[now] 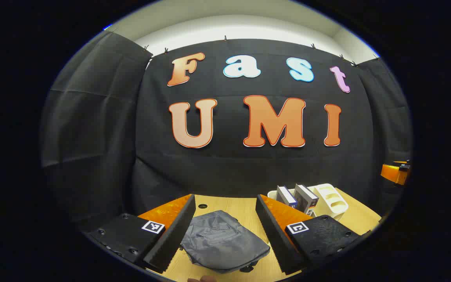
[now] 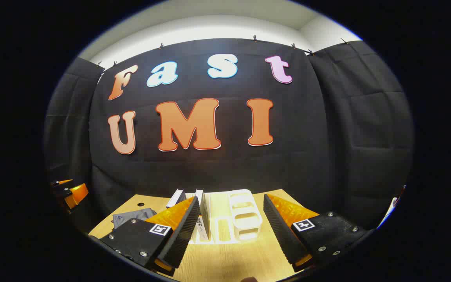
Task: Open the schoolbag, grab two books from the bookshelf and put them into the schoolbag.
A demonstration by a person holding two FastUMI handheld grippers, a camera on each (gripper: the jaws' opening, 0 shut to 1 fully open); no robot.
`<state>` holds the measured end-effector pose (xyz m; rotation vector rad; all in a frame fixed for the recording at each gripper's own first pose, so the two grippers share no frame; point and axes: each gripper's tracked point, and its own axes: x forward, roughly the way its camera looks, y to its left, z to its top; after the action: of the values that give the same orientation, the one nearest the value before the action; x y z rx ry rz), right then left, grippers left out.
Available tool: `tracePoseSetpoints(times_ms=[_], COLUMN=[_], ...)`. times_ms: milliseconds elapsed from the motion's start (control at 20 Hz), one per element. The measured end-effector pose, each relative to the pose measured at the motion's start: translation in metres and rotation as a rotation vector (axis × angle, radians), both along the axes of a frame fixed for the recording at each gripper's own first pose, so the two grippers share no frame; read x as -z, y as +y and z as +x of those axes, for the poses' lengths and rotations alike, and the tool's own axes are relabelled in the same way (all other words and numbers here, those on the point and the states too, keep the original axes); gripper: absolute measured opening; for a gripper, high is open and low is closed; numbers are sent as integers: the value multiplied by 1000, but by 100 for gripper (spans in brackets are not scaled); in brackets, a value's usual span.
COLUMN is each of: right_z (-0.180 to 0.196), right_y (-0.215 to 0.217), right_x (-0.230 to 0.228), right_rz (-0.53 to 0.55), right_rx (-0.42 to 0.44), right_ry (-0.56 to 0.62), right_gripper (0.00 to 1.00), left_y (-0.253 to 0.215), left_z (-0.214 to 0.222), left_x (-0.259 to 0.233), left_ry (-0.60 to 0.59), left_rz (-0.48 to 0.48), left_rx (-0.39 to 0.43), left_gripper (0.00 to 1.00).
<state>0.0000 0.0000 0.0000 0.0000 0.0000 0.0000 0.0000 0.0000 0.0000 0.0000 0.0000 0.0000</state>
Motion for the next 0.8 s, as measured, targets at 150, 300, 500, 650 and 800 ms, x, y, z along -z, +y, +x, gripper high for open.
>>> tracePoseSetpoints(times_ms=[150, 300, 500, 650, 800], right_z=[2, 4, 5, 6, 9], right_y=[-7, -14, -13, -13, -10], right_x=[2, 5, 8, 6, 5], right_rz=[-5, -22, 0, 1, -7], right_rx=[-30, -27, -28, -5, 0], right_ry=[17, 32, 48, 36, 31], right_gripper=[97, 97, 97, 97, 97], left_y=[-9, -16, -21, -17, -11], left_z=[-5, -7, -2, 3, 6], left_x=[2, -3, -10, -16, -15], left_ry=[3, -3, -9, -21, -14], left_rz=[-23, 2, 17, 32, 24], left_rx=[-13, -12, 14, 21, 18], left_gripper=[97, 97, 97, 97, 97])
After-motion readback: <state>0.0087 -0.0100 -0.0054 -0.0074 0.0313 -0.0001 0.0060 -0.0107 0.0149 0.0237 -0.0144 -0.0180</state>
